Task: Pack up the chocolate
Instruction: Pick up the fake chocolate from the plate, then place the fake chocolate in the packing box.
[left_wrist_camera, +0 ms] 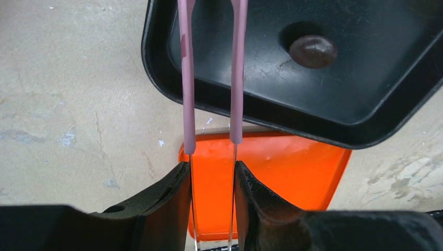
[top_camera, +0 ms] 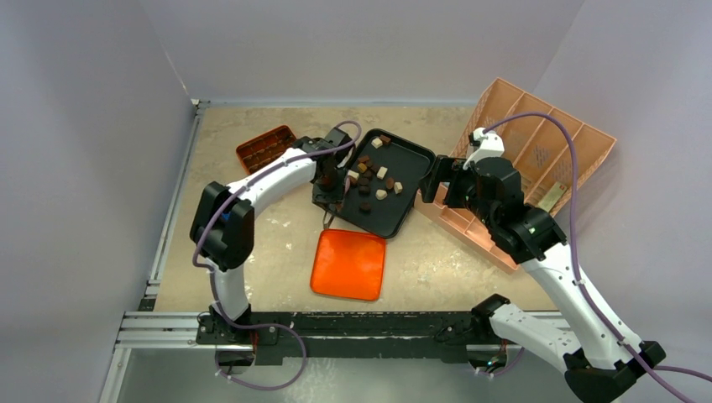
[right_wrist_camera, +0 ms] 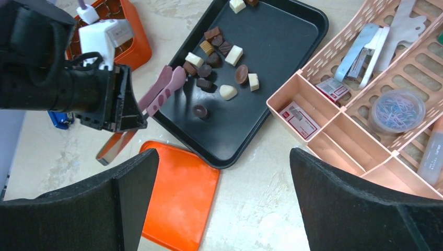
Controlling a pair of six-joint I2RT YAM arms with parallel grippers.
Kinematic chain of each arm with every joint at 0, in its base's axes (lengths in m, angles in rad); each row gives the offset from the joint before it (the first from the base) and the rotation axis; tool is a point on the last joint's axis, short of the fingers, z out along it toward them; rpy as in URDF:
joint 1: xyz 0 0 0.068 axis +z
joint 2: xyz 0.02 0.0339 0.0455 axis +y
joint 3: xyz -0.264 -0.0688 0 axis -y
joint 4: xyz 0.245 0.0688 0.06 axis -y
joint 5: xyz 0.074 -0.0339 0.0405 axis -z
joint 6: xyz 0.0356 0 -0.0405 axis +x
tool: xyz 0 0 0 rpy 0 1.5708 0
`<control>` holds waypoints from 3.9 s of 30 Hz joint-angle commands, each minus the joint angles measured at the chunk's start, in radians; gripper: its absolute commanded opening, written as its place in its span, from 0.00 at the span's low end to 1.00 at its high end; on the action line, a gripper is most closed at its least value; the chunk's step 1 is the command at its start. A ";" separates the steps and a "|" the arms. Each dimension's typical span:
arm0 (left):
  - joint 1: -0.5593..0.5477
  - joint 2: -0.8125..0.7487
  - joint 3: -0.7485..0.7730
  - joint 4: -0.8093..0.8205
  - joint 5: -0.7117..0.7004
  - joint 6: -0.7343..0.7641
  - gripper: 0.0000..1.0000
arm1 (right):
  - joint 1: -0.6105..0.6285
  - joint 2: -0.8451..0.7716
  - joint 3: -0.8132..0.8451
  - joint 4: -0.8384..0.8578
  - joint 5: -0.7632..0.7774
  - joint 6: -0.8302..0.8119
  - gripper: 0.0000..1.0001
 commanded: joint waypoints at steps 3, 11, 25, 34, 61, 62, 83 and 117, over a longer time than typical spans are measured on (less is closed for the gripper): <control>0.003 0.057 0.064 0.042 0.002 0.017 0.33 | 0.005 -0.008 0.005 0.037 0.004 -0.005 0.97; 0.003 0.094 0.083 0.053 0.014 0.022 0.30 | 0.006 -0.006 0.003 0.037 0.005 -0.005 0.97; -0.007 -0.032 0.048 0.015 0.020 -0.009 0.22 | 0.006 0.000 0.003 0.046 0.000 -0.005 0.97; -0.007 -0.083 0.061 0.002 0.020 -0.029 0.21 | 0.006 -0.008 0.003 0.041 -0.003 -0.001 0.97; 0.271 -0.110 0.270 -0.120 -0.112 0.002 0.19 | 0.006 0.003 0.061 0.002 -0.017 -0.032 0.97; 0.296 -0.104 0.280 -0.122 -0.123 0.002 0.19 | 0.005 0.005 0.064 0.002 -0.014 -0.034 0.97; 0.468 0.080 0.264 -0.001 -0.095 0.012 0.21 | 0.005 0.035 0.085 0.007 -0.003 -0.030 0.97; 0.464 0.016 0.300 -0.072 0.022 0.075 0.30 | 0.005 -0.010 0.065 -0.013 0.012 -0.027 0.97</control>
